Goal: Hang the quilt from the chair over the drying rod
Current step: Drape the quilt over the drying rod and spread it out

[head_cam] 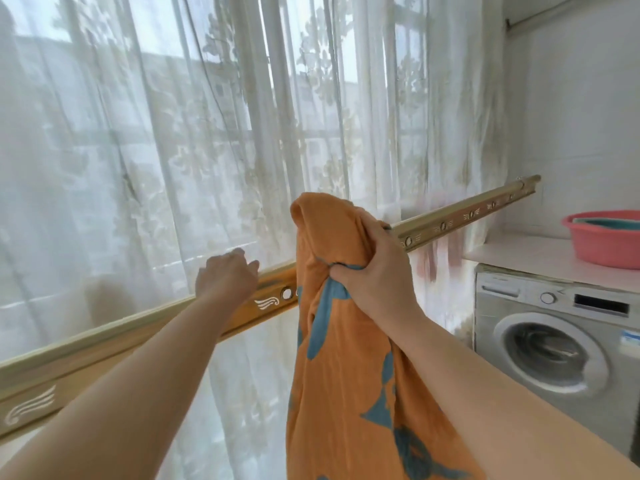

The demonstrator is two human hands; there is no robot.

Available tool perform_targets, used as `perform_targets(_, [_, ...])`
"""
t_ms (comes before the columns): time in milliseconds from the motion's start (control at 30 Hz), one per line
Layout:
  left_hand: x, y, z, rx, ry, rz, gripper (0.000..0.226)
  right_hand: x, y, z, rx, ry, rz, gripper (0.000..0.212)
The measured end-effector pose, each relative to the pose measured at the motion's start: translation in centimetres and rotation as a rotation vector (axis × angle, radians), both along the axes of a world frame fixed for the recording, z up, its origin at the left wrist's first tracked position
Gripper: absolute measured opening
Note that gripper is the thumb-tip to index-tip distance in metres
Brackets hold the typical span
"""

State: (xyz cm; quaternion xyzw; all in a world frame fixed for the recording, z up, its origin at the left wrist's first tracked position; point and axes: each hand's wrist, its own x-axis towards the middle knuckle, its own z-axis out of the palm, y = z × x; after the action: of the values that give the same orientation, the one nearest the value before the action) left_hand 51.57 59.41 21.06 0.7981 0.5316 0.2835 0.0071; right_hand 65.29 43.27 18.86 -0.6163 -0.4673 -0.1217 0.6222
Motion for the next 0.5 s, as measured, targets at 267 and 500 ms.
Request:
perform_targets(267, [-0.4,2.2,-0.8,0.003,0.158,-0.018,0.040,0.0,4.0,10.0,0.050,-0.165,-0.076,0.072])
perform_targets(500, [-2.9,2.6,0.3,-0.088,0.087,0.034,0.031,1.3,9.9,17.9,0.077,-0.309,-0.079,0.072])
